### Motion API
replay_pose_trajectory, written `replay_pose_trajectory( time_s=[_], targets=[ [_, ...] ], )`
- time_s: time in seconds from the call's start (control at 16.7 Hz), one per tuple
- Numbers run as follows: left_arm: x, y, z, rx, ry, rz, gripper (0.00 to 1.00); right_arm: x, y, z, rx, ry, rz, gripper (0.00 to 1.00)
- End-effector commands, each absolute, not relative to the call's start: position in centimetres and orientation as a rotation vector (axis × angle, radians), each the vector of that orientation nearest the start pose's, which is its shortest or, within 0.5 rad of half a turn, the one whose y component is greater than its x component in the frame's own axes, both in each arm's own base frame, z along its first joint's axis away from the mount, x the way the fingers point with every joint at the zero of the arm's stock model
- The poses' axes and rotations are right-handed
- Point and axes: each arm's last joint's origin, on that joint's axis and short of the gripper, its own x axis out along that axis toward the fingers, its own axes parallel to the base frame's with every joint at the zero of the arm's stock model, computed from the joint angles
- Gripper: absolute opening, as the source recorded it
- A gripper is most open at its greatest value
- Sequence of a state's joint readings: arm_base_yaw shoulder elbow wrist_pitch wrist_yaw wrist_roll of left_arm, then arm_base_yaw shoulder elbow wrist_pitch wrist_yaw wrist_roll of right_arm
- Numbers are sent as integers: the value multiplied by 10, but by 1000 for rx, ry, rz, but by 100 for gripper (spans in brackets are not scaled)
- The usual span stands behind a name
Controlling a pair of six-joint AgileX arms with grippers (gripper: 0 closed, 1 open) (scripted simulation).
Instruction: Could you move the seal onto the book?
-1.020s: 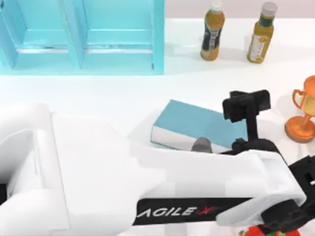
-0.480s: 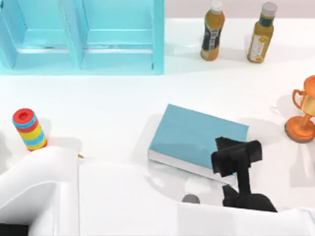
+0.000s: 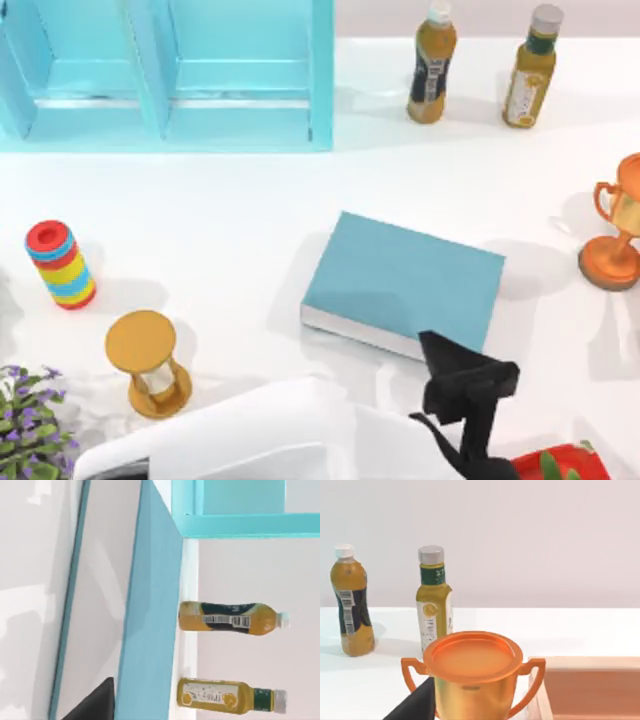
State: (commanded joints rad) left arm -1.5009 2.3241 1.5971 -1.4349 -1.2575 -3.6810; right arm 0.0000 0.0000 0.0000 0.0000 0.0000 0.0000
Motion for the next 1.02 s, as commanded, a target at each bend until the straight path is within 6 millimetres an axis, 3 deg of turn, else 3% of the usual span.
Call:
replay_pose_trajectory(
  time_s=[0.36, 0.6, 0.78, 1.02],
  targets=[
    [63, -383, 113, -1518, 20, 404, 100, 106, -1, 160, 0, 0, 0, 100],
    [79, -375, 144, -1552, 59, 485, 100, 106, -1, 160, 0, 0, 0, 100],
    [106, -354, 181, -1559, 122, 590, 100, 106, -1, 160, 0, 0, 0, 100],
    [147, -298, 225, -1471, 284, 700, 100, 106, -1, 160, 0, 0, 0, 100]
  ],
)
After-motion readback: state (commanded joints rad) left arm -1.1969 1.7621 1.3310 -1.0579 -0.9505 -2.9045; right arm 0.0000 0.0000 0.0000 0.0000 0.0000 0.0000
